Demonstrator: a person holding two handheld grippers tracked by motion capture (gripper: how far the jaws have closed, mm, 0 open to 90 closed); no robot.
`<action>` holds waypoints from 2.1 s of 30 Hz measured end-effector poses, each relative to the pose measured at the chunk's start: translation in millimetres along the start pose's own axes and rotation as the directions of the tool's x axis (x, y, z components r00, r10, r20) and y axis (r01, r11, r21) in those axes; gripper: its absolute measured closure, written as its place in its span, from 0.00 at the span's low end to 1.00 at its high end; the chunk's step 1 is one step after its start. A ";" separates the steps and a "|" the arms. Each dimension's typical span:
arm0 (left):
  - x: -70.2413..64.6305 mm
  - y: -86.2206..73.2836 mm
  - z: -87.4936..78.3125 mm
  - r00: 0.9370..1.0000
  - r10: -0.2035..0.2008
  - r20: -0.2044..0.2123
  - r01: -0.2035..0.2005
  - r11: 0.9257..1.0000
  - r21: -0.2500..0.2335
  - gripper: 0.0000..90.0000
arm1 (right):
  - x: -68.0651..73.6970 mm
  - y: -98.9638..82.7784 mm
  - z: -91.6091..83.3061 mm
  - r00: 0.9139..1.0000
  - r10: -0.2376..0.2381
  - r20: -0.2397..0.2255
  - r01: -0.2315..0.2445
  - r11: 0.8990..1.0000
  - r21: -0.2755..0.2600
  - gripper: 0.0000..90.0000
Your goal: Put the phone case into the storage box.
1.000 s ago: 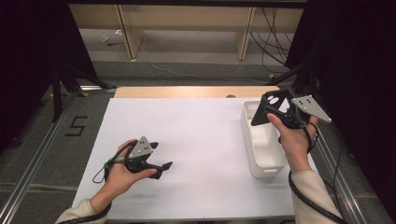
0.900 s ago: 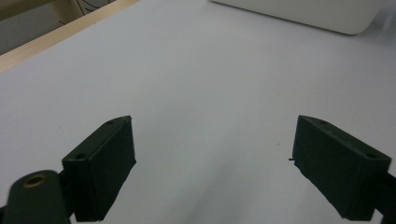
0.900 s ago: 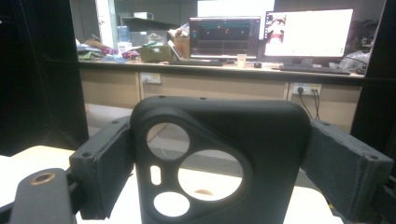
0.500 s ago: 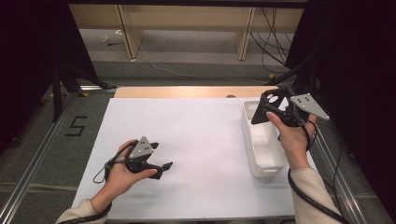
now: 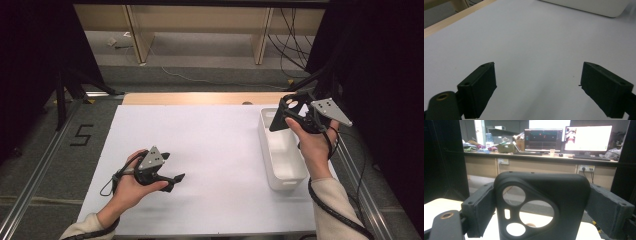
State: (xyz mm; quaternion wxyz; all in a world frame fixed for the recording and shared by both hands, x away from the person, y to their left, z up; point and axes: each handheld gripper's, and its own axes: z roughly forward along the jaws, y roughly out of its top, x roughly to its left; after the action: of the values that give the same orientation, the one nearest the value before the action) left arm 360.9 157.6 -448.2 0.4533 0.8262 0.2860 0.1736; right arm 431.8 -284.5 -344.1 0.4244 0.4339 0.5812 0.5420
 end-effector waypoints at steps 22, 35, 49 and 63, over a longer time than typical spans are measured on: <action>0.2 0.2 0.1 1.000 0.001 -0.001 -0.001 1.000 -0.001 0.14 | -0.9 0.2 9.9 1.000 0.003 -0.001 -0.003 1.000 -0.001 0.17; -0.1 0.4 0.5 1.000 0.003 0.002 -0.003 1.000 0.001 0.14 | -0.4 -2.5 15.6 1.000 -0.001 -0.003 0.001 1.000 0.003 0.17; -0.2 0.4 0.3 1.000 0.003 0.002 -0.003 1.000 -0.001 0.14 | -0.7 -2.7 21.8 1.000 0.000 0.001 0.000 1.000 0.001 0.17; 0.1 0.8 -0.8 1.000 0.002 -0.001 -0.002 1.000 -0.001 0.14 | -3.0 -3.9 28.5 1.000 0.000 0.005 0.000 1.000 -0.001 0.17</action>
State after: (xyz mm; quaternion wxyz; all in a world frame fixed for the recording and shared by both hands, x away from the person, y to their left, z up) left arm 360.8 157.9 -447.1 0.4536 0.8260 0.2853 0.1750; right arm 459.9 -280.0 -349.4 0.4259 0.4350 0.5799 0.5414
